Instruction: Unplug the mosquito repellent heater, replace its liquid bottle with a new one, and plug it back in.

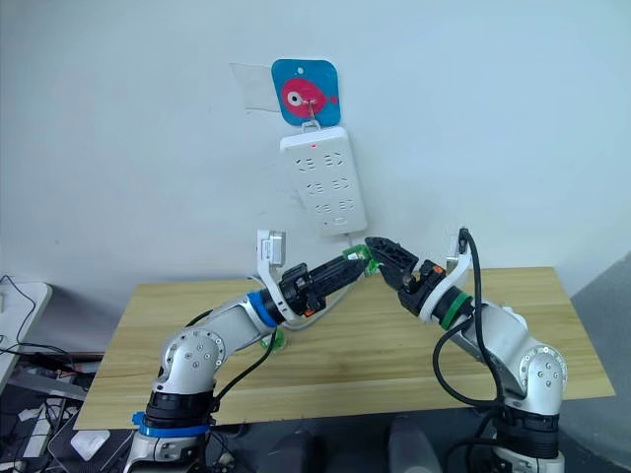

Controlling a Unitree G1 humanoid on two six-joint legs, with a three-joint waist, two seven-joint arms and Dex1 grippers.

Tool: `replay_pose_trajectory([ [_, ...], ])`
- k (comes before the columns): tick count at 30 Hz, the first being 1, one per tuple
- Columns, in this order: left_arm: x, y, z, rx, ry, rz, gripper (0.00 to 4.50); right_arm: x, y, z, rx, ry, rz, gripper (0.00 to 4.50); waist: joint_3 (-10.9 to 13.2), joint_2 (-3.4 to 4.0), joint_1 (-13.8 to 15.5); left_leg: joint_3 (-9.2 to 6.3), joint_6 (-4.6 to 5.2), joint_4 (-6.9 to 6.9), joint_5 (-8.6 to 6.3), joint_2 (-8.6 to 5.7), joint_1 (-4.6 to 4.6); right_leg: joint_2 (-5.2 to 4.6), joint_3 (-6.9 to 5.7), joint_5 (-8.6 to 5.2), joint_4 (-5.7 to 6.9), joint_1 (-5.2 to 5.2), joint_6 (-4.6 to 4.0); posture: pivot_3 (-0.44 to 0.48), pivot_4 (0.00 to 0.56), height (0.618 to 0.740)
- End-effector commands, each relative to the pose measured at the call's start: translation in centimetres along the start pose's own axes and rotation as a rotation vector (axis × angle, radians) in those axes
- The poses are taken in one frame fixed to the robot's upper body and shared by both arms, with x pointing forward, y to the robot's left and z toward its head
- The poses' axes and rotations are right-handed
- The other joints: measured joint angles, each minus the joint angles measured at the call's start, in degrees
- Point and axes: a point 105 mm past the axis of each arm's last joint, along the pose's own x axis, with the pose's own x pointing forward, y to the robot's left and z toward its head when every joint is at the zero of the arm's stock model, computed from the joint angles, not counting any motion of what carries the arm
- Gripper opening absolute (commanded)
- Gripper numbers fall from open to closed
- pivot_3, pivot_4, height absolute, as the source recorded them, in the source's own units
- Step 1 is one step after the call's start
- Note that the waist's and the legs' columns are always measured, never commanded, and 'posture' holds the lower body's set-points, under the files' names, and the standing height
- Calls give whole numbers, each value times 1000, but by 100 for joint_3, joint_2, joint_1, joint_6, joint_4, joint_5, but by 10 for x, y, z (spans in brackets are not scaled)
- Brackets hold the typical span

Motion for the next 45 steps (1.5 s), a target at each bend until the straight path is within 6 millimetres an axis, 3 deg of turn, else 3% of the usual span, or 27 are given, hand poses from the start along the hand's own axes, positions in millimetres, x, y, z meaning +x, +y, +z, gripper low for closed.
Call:
replay_pose_trajectory([
  [1,3,-13,2,33,5,-48,2275,-2,15,1,-8,-17,66,4459,0,-1,2,-1,0,0,0,0,-1,0,-1,0,0,0,0,-116,157,740],
  [5,3,-14,1,32,13,-51,2275,-2,16,1,-11,-19,70,3223,1,-1,3,-1,0,0,0,1,-1,0,-1,0,-3,0,0,-118,159,740],
  [10,5,-14,-1,34,24,-53,2275,-1,19,-3,-23,2,94,1261,1,-1,6,-1,0,0,0,2,-1,0,0,0,-3,0,0,-120,161,740],
  [12,5,-14,-2,34,27,-54,2275,0,21,-5,-27,11,104,830,1,-1,6,-1,0,0,0,2,-1,0,-1,0,-3,0,0,-122,162,740],
  [17,6,-13,-4,25,32,-49,2275,0,22,-7,-41,31,121,836,1,-1,7,-1,0,0,0,3,-1,0,0,0,-3,0,0,-124,163,740],
  [21,3,-7,-6,30,50,-24,3562,-2,11,9,-59,-10,74,836,1,-2,7,0,0,0,0,2,-1,0,0,0,-3,0,0,-117,161,740],
  [24,-7,4,-12,109,114,24,4488,-10,-24,32,-170,-66,-58,836,1,-2,10,3,0,0,0,-4,0,0,1,0,-5,1,0,-118,157,740],
  [27,-15,14,-22,216,204,51,4500,-19,-56,48,-288,-101,-187,836,1,-1,21,7,0,-1,0,-11,3,2,0,0,-7,2,0,-118,157,740],
  [29,-21,22,-43,377,356,53,4500,-27,-92,70,-474,-166,-368,836,1,-1,18,8,0,-3,0,-9,3,5,0,0,-8,2,0,-119,154,740],
  [32,-20,26,-58,512,428,29,4500,-29,-121,81,-824,-138,-524,836,1,-1,24,15,0,-4,0,-11,3,4,5,0,-10,1,-1,-133,145,740],
  [37,-8,36,-62,731,434,34,4500,-25,-142,88,-1220,-140,-618,836,-1,-1,15,20,-1,-2,0,-9,3,2,10,0,-8,-5,0,-138,135,740],
  [40,5,29,-60,755,359,5,4500,-24,-154,87,-1317,-149,-649,836,-2,-2,14,17,-1,-1,0,-4,4,-1,10,1,-4,-4,-1,-141,129,740],
  [45,9,29,-63,801,354,-5,4500,-24,-172,87,-1358,-179,-690,836,-10,-2,11,16,-2,0,1,1,5,-9,13,3,0,-4,0,-136,122,740],
])
